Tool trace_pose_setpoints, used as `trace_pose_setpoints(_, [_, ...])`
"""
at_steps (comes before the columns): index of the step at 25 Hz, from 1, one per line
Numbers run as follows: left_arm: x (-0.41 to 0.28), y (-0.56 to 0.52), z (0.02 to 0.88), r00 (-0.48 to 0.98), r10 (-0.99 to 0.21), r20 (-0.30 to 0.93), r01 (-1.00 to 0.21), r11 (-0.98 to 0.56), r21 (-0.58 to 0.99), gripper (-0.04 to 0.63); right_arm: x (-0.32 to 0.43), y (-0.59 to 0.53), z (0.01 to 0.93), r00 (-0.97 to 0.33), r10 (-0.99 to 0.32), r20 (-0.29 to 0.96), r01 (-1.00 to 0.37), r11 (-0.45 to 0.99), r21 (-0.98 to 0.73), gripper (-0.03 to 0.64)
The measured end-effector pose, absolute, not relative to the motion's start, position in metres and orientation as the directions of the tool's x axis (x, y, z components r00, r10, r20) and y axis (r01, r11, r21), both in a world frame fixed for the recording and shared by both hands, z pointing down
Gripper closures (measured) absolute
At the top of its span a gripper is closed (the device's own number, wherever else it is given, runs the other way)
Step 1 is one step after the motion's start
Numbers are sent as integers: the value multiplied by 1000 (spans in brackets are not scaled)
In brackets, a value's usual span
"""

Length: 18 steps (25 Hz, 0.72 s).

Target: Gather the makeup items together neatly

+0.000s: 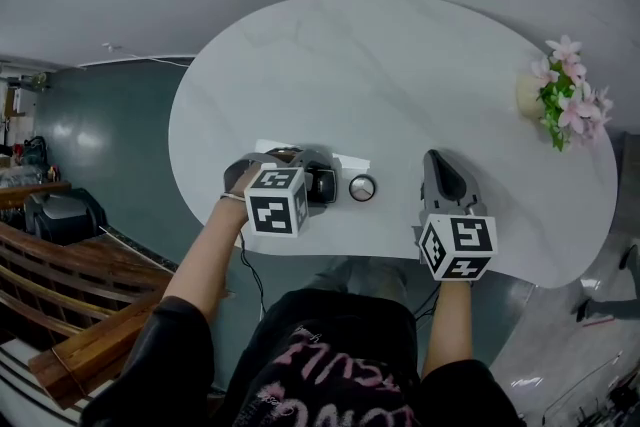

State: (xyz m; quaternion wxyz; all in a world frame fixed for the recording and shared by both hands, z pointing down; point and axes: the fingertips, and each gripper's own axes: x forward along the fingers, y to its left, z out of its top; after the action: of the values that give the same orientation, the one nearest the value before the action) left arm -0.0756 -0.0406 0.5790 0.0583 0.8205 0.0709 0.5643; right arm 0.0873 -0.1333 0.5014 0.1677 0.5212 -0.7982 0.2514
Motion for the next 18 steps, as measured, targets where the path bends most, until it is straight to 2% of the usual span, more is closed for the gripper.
trace_pose_setpoints(9, [-74, -42, 585, 332, 175, 927, 88, -984, 154, 291, 103, -126, 504, -391, -741, 546, -919, 346, -190, 554])
trace_pose_setpoints(18, [-77, -41, 582, 354, 147, 923, 59, -989, 135, 291, 134, -107, 510, -362, -727, 583, -929, 335, -160, 552])
